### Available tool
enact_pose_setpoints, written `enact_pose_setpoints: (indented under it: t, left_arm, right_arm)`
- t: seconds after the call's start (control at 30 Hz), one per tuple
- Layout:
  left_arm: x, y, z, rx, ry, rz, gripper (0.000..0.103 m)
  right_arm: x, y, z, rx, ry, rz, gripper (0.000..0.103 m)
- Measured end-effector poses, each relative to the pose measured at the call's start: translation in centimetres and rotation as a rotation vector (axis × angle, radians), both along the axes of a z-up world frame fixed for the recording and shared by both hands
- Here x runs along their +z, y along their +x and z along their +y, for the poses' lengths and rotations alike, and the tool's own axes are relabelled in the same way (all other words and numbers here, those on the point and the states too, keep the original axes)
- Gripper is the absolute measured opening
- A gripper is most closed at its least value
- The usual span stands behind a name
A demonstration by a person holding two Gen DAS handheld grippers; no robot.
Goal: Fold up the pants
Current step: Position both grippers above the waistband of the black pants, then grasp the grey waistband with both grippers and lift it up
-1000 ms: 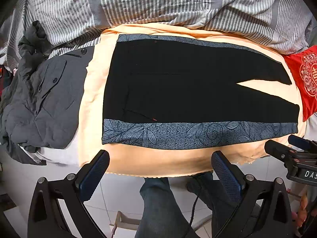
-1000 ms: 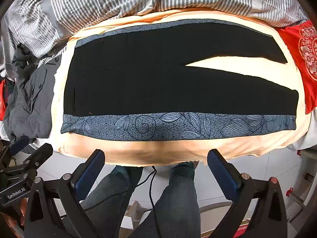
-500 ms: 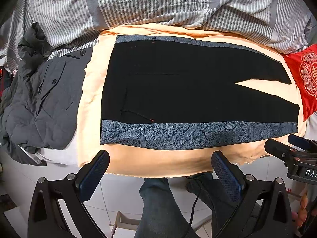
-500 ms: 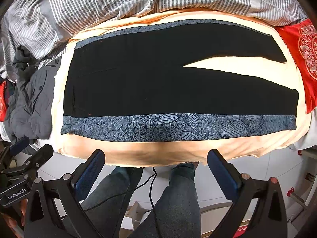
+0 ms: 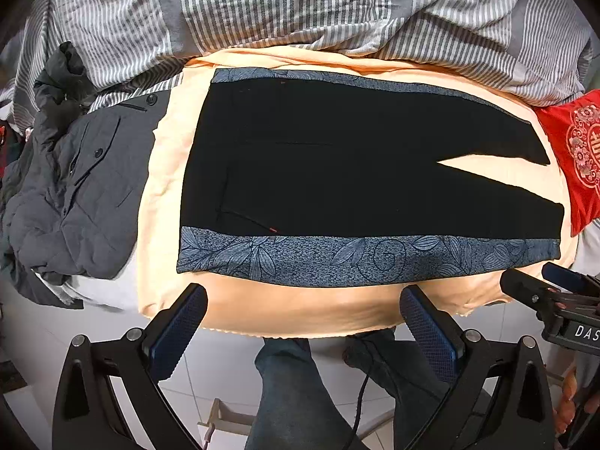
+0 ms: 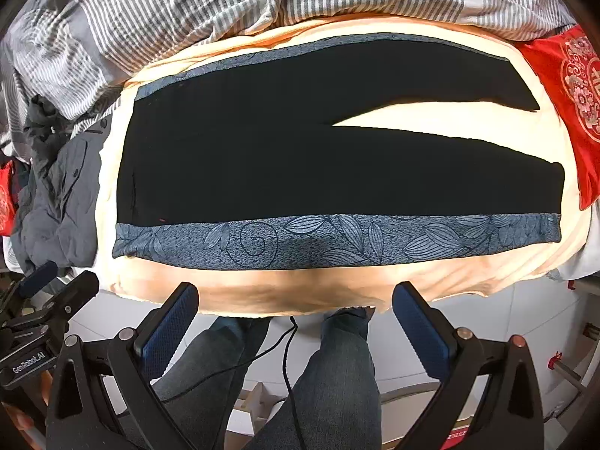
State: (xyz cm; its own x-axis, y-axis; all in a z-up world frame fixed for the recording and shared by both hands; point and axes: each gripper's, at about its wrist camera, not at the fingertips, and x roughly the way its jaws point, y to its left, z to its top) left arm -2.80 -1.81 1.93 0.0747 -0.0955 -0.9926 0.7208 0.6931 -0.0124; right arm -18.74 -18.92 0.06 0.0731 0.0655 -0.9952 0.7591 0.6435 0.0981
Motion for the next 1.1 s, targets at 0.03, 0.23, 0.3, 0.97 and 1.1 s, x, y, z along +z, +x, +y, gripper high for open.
enact_pose_setpoints:
  t: [0.03,0.23,0.3,0.97,1.1]
  left_arm:
    - [0.0,-0.1,-0.1,0.000,0.001,-0.005,0.103]
    - [0.4,-1.1,-0.9,0.004,0.001,-0.027,0.103]
    - [0.5,-1.5,-1.1,0.010,-0.001,-0.033,0.103]
    - [-4.2,1.2,2.6,0.272,-0.026,0.041,0.103]
    - [-9.3,3.3,4.0,0.286,-0.012,0.109,0.103]
  right_arm:
    - [0.1,-0.1,-0.2,-0.001,-0.010,-0.003,0.103]
    - [0.4,-0.9,-1.2,0.001,-0.035,-0.026,0.103]
    - [0.6,-1.2,-1.5,0.008,-0.044,-0.037,0.103]
    - [-2.4,-4.2,-3.0,-0.013,0.166,-0.223,0.103]
    - [-8.8,-3.4,-1.2,-0.144,0.353,-0.307,0.103]
